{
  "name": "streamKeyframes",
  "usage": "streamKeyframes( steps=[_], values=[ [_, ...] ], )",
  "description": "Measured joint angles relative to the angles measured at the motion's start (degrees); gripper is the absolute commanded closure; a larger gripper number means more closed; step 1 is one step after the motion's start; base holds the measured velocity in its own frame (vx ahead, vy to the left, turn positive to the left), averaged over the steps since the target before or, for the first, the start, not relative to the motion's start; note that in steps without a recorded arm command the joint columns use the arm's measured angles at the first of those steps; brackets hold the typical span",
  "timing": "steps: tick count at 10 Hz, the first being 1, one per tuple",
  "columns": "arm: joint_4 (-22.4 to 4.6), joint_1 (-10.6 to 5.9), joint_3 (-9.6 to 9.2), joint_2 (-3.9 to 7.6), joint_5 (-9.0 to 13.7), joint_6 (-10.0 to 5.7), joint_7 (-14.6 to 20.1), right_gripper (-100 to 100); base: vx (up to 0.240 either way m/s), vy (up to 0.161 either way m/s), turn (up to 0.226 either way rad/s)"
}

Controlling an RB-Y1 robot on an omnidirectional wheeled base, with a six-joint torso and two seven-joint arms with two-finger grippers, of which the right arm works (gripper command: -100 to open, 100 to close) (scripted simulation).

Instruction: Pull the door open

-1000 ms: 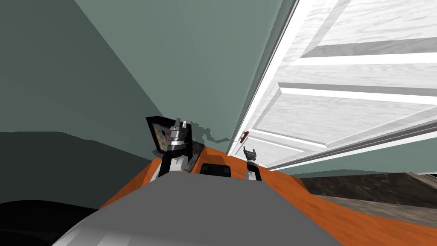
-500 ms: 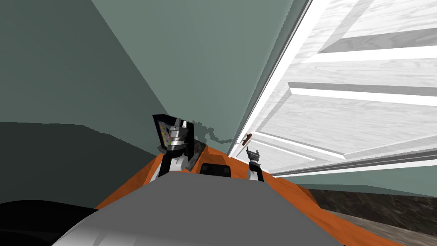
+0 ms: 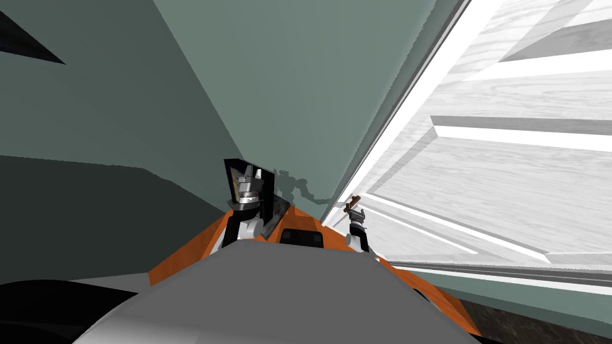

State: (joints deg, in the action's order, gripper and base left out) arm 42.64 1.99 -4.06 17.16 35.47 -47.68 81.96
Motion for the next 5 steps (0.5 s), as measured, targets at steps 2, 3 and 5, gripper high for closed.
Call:
streamKeyframes(
  steps=[2,3,5],
  values=[
    [0.12,-0.15,-0.17,-0.17,-0.08,-0.04,0.03,100,-0.020,0.019,0.029],
    [0.20,-0.30,-0.43,-0.42,-0.19,0.06,0.03,100,-0.019,0.022,-0.018],
    [0.08,-0.19,-0.41,-0.42,-0.15,0.23,0.03,100,-0.009,0.004,-0.003]
  ],
)
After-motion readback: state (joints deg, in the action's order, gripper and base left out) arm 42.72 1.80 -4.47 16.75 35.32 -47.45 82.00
